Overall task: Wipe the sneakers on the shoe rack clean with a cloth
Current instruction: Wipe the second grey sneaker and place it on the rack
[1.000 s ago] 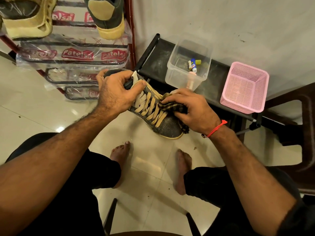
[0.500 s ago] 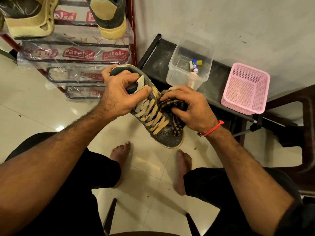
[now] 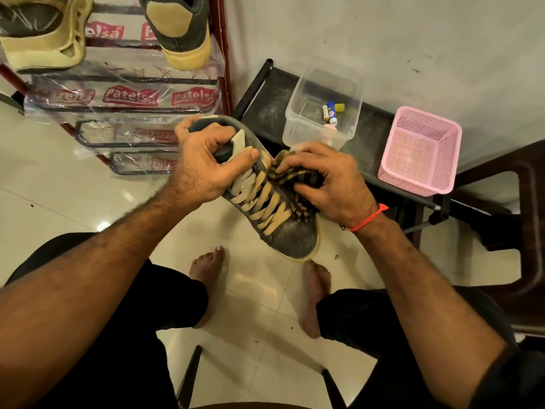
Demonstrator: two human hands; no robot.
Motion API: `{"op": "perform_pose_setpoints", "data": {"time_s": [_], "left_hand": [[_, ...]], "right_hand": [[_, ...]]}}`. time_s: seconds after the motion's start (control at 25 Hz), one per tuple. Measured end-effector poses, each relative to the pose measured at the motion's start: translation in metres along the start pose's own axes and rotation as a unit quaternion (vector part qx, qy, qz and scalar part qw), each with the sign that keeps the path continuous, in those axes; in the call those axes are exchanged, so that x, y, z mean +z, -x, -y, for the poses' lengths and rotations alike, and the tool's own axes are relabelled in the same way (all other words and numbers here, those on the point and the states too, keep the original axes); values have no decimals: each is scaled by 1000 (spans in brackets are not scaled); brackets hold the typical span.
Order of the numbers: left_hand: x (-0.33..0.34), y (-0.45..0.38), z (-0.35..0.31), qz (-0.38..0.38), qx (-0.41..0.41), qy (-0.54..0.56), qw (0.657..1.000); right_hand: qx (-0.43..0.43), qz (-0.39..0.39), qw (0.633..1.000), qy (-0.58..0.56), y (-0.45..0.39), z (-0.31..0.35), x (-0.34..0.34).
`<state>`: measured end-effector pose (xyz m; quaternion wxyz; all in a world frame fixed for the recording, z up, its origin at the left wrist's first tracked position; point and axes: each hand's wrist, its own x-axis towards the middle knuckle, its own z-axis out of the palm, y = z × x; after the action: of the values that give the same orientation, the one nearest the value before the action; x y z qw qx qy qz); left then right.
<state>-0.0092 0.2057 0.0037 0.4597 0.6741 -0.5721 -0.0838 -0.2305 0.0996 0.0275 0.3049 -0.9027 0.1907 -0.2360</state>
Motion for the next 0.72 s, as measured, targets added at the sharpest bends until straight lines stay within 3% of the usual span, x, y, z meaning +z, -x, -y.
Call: {"op": "perform_pose_setpoints", "data": {"time_s": [0.16,0.44,0.72], "left_hand": [[-30,-9,22,-52,-43,23,997],[-6,-1,-6,-15,-14,-24,1000],[-25,-11,9,-107,-134,2,985]], "right_hand": [[0,172,984,49,21,-11,-12],[-31,8,999,28,-5,2,10],[56,65,992,89,16,-16,-7]]}}
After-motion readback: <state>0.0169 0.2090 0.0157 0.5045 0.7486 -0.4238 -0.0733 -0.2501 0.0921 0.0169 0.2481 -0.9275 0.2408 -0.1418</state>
